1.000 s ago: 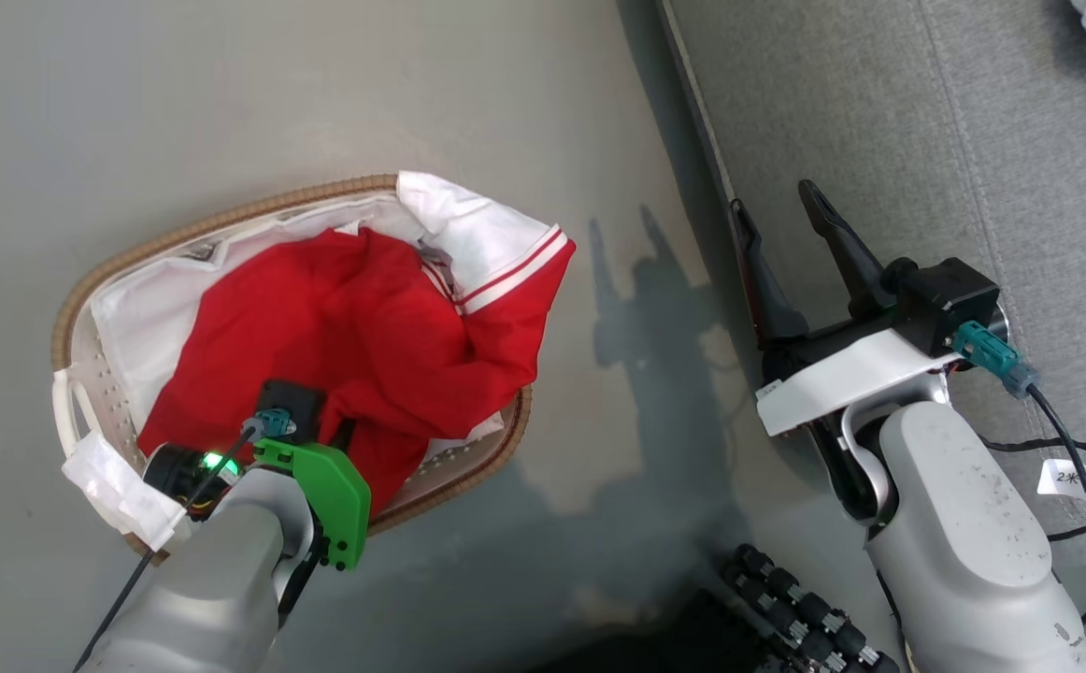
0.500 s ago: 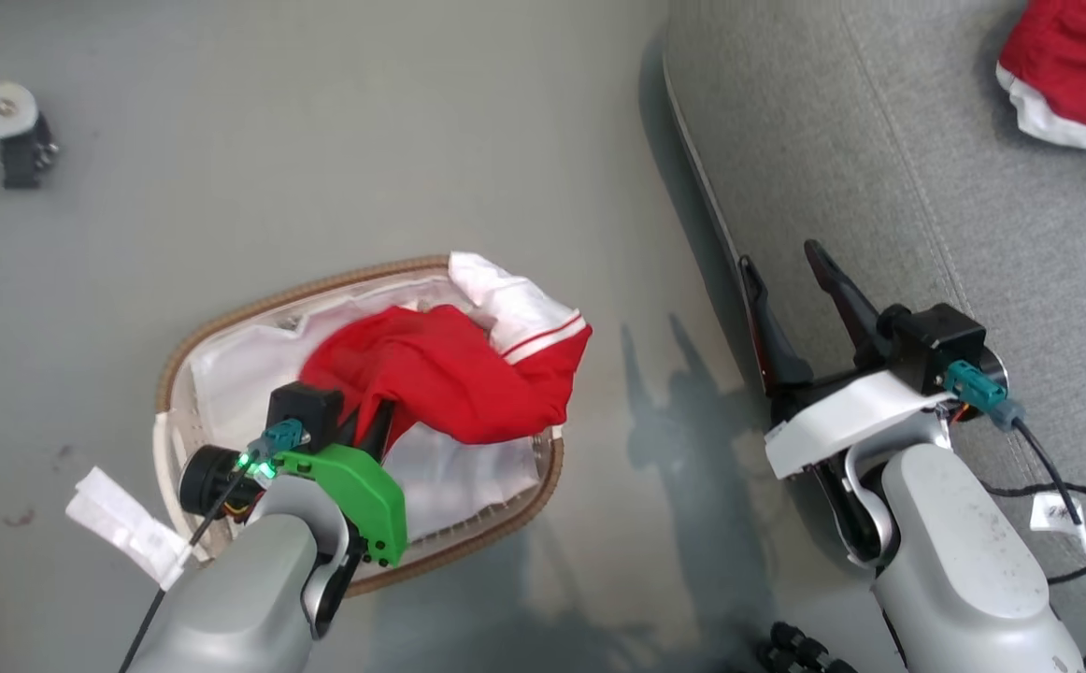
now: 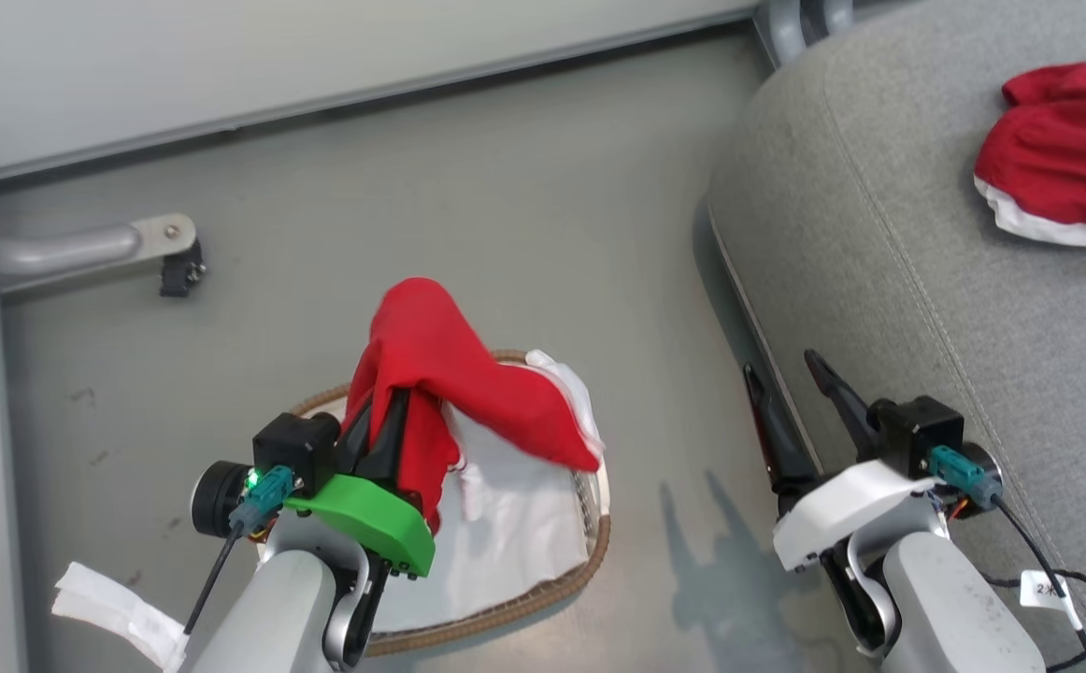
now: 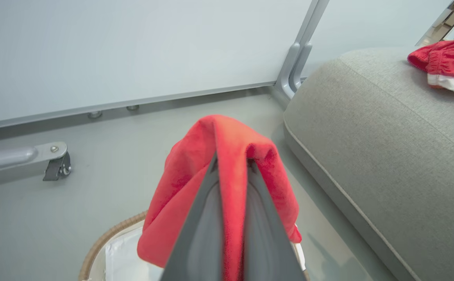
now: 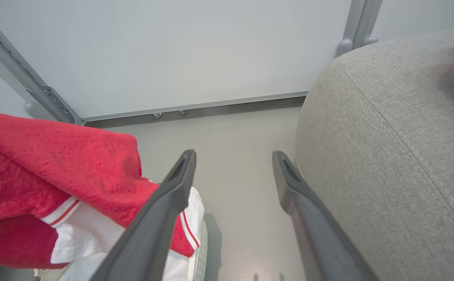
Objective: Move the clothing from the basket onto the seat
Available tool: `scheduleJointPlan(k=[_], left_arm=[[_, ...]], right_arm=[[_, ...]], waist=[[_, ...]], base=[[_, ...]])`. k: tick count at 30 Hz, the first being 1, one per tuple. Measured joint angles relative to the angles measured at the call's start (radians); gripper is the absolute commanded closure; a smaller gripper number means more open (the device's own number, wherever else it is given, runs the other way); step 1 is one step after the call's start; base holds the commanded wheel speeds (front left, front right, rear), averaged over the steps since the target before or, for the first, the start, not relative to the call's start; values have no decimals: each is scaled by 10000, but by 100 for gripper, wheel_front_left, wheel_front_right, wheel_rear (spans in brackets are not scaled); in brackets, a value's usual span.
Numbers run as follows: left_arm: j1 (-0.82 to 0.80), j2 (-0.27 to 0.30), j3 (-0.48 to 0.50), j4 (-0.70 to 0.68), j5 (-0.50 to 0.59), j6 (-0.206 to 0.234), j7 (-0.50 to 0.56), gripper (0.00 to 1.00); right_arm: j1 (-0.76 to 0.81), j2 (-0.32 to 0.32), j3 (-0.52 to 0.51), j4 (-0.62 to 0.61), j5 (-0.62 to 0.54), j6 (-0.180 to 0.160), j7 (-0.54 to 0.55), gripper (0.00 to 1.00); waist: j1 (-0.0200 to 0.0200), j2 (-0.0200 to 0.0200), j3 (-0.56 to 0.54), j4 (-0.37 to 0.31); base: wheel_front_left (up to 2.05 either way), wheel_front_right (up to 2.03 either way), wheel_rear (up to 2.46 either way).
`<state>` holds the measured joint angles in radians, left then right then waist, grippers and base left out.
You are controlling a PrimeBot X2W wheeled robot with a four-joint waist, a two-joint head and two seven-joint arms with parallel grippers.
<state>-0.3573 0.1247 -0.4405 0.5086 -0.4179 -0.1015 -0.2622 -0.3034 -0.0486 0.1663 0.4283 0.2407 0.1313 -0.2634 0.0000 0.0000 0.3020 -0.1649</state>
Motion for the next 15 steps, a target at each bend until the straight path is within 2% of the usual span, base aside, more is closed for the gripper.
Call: scheduleJointPlan(k=[7, 15], left_arm=[[779, -439, 997, -1572, 798, -219, -2, 100], [1014, -683, 1120, -2842, 957, -263, -2, 100]], right_arm=[[542, 0, 25, 169, -8, 0, 0, 0], [1003, -2, 128, 261, -6, 0, -2, 0]], waist=[[0, 0, -1000, 300], [-1, 0, -1869, 483]], base=[[0, 0, 0], [0, 0, 0]])
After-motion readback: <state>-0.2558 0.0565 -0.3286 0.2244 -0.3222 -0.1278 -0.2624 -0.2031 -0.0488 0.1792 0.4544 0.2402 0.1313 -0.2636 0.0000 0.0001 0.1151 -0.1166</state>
